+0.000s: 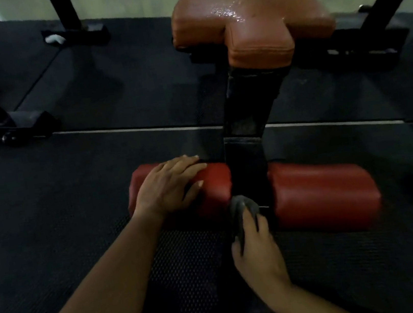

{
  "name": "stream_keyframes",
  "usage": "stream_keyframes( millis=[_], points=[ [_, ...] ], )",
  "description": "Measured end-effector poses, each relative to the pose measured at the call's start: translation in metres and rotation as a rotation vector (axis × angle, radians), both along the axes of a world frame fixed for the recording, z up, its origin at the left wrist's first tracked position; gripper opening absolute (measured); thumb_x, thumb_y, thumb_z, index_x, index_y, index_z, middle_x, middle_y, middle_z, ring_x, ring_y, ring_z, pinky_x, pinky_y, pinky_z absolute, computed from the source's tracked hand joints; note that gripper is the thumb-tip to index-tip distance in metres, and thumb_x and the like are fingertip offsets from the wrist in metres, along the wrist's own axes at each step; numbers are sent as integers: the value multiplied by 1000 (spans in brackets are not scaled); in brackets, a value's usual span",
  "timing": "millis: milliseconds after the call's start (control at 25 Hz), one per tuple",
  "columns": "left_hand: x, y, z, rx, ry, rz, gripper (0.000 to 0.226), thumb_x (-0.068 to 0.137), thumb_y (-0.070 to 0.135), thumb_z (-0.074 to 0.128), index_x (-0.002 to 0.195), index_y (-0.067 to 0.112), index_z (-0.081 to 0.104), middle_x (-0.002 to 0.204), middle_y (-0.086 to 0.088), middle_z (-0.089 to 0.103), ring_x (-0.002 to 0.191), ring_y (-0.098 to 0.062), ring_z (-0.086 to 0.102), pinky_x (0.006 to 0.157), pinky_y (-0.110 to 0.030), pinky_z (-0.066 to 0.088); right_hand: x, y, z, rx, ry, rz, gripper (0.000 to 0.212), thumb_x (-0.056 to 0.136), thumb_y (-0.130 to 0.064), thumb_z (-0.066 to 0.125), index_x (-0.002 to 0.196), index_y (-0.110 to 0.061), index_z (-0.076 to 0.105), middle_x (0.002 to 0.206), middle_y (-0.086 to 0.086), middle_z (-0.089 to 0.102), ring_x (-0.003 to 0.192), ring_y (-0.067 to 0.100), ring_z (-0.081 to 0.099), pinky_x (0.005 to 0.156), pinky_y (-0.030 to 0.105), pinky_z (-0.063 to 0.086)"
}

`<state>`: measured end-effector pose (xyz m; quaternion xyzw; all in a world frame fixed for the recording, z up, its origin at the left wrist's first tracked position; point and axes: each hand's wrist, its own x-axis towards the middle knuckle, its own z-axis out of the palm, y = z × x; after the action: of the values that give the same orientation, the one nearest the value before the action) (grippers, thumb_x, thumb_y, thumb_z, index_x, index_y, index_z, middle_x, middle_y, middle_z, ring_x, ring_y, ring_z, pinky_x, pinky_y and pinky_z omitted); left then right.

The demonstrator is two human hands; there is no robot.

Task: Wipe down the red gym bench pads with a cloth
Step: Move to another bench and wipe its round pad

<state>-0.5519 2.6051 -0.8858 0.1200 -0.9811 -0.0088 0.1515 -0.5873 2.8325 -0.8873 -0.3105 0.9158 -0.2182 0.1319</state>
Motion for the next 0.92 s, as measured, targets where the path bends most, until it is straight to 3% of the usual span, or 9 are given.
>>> stream_keyframes(
  millis=[40, 120, 240, 360, 440, 640, 920],
  points=[
    [0, -1, 0, 32, -26, -8, 52, 92, 50, 33, 132, 27, 57, 137, 0, 58, 119, -22, 59, 102, -37, 42, -8, -1, 5, -77, -20, -21, 74, 95, -28, 50, 154, -29, 6, 152, 6, 23, 126, 25, 45, 94, 34, 49],
    [2, -2, 0, 54, -57, 0, 52, 92, 48, 33, 133, 27, 57, 135, 0, 60, 120, -22, 60, 103, -38, 42, -34, -10, 16, -254, 115, -71, 71, 93, -26, 53, 154, -29, 16, 151, 7, 27, 129, 26, 42, 92, 36, 48],
    [3, 0, -1, 49, -67, 19, 51, 92, 47, 35, 130, 25, 60, 130, -1, 63, 119, -22, 60, 101, -39, 44, -56, -28, 14, -99, 198, -30, 73, 90, -31, 57, 153, -31, 20, 148, 9, 31, 122, 30, 45, 83, 38, 52],
    [3, 3, 1, 53, -88, 50, 50, 92, 47, 37, 129, 25, 61, 128, -2, 64, 117, -24, 62, 97, -41, 47, -55, -34, -4, 7, 277, 20, 84, 72, -34, 73, 147, -23, 38, 133, 16, 47, 94, 32, 56, 54, 36, 54],
    [3, 4, 1, 36, -100, 79, 49, 91, 48, 38, 128, 26, 62, 127, -1, 65, 112, -25, 64, 92, -42, 49, -55, -35, -14, -10, 303, 40, 87, 68, -33, 73, 146, -19, 38, 129, 18, 44, 86, 34, 56, 45, 34, 52],
    [0, 2, 1, 34, -105, 62, 51, 90, 46, 38, 127, 22, 64, 124, -3, 66, 105, -28, 63, 88, -40, 49, -60, -37, -32, -72, 383, 84, 67, 79, -34, 44, 143, -18, 35, 130, 19, 38, 85, 39, 54, 47, 37, 52],
    [-1, 9, 0, -18, -98, 75, 46, 92, 38, 39, 124, 16, 63, 121, -6, 65, 105, -29, 61, 88, -40, 46, -58, -34, -37, -139, 479, 101, 54, 90, -31, 43, 142, -20, 36, 133, 17, 35, 90, 40, 56, 51, 38, 53]
  ],
)
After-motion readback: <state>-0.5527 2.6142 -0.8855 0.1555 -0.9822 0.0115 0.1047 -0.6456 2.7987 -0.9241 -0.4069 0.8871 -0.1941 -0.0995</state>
